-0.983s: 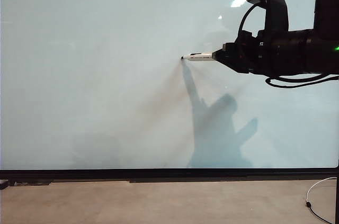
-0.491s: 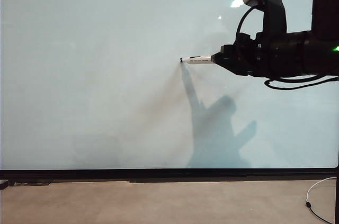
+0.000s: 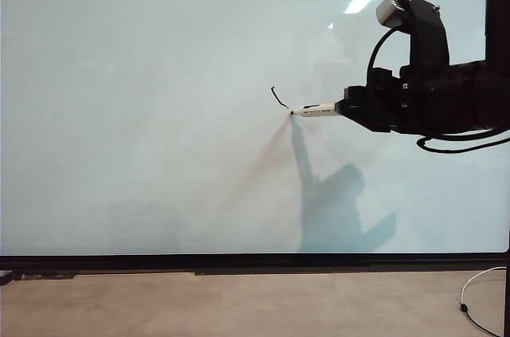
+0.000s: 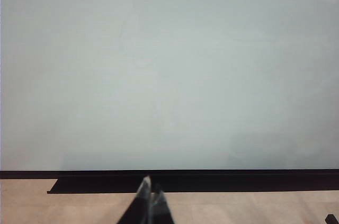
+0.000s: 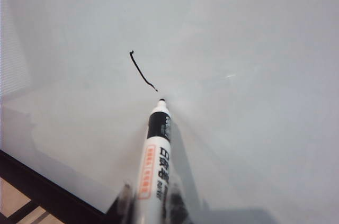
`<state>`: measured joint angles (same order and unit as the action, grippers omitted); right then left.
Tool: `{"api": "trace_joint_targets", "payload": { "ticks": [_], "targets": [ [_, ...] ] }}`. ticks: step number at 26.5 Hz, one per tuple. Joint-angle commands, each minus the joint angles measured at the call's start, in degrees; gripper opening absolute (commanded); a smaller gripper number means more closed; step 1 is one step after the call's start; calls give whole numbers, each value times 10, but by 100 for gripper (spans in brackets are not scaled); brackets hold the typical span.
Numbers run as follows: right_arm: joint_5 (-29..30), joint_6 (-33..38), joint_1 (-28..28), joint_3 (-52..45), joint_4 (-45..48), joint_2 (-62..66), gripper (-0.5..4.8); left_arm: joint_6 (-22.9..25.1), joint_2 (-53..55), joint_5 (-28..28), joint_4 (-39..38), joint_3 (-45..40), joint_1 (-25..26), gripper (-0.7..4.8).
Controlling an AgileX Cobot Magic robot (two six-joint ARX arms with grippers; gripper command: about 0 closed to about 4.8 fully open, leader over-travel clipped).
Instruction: Pick up the pen on the shelf to the right of the whiteboard and draw a check mark.
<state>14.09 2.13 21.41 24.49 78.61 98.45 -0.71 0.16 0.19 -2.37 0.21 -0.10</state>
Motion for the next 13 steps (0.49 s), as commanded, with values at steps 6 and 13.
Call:
{"api": "trace_joint_targets", "payload": {
  "ticks": [6,13],
  "targets": [
    [-13,5,0,-1,9,-2,-6,3,0,0,7,2,0,-4],
    [-31,11,0,-1,-8,-2,-6,3,0,0,7,2,0,-4]
  ]
}}
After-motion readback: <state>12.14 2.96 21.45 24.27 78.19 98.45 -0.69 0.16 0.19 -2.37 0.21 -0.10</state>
